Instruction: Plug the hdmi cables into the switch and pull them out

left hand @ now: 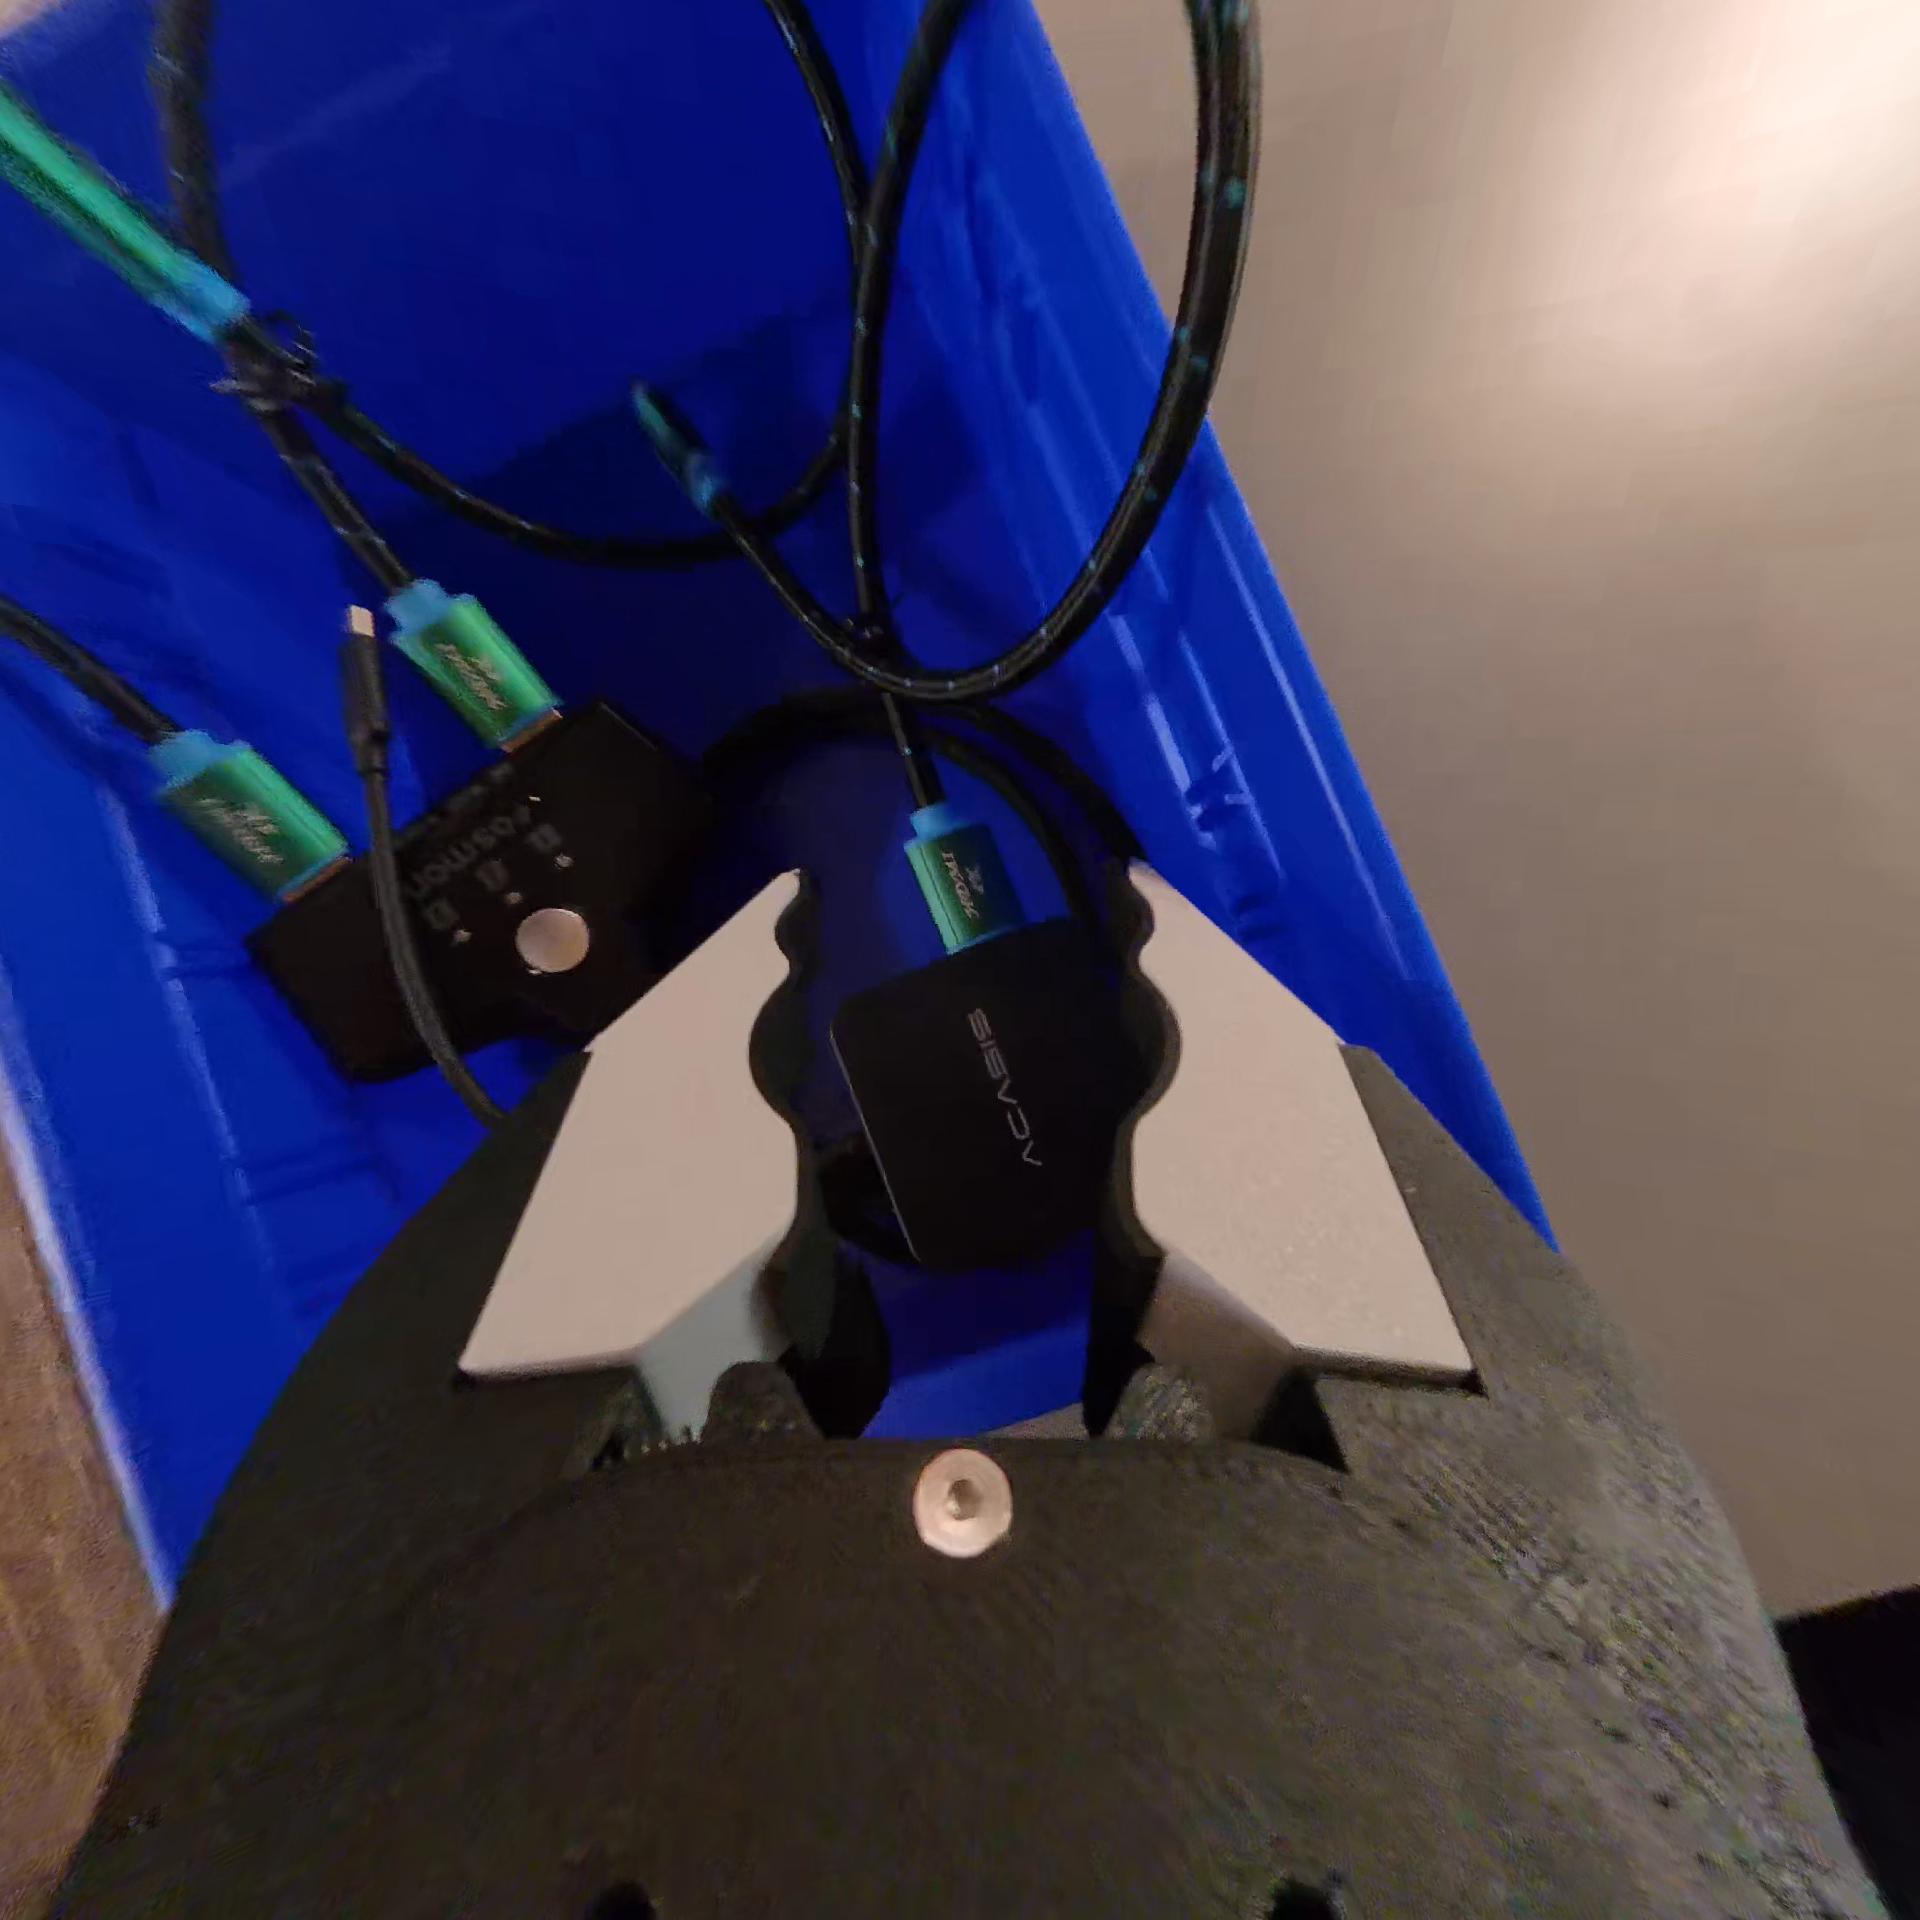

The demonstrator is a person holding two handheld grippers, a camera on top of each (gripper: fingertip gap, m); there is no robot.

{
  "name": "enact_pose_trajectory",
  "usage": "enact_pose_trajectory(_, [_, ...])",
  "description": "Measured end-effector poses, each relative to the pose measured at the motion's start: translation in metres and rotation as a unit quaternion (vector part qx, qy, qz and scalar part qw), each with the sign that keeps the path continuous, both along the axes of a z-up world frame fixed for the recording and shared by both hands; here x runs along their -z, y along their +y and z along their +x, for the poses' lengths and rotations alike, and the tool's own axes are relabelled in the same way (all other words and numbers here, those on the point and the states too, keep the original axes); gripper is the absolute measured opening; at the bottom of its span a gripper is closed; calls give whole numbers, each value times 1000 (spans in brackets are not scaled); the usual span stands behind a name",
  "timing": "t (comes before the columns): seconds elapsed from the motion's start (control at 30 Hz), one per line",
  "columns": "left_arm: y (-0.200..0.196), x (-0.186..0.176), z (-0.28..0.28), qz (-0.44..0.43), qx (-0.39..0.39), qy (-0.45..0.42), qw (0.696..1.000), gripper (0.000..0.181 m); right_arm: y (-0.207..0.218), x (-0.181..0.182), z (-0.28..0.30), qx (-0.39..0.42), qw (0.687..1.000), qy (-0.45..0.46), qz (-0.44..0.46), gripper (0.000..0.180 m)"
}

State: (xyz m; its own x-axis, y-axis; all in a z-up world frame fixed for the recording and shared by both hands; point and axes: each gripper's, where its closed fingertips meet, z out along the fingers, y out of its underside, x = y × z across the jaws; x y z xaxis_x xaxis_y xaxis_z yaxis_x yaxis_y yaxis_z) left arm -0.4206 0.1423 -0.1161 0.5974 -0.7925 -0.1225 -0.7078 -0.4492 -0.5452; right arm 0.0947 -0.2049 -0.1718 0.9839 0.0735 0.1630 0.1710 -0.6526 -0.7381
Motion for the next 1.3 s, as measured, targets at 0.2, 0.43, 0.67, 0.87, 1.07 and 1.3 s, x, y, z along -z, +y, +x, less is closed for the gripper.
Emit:
enact_pose_trajectory(0.2, [11, 48, 6, -105, 1, 62, 993, 50, 1, 0, 0, -1, 1000, -7, 2, 58])
enact_pose_trajectory(0.43, [16, 7, -2, -40, -50, 19, 998, 26, -5, -6, 3, 13, 1000, 7, 21, 57])
enact_pose_trajectory(0.67, [-9, -144, 38, 180, -31, -111, 977, 23, 15, -12, -12, -24, 999, 16, 36, 57])
enact_pose_trajectory(0.87, [-76, -201, 185, 184, 128, -312, 923, 22, 72, -61, -87, -151, 975, 112, 119, 58])
enact_pose_trajectory(1.07, [-131, -145, 341, 30, 203, -459, 865, 22, 133, -111, -156, -264, 934, 123, 209, 70])
enact_pose_trajectory(1.3, [-153, -89, 412, -120, 182, -555, 803, 23, 169, -89, -121, -217, 939, 77, 254, 29])
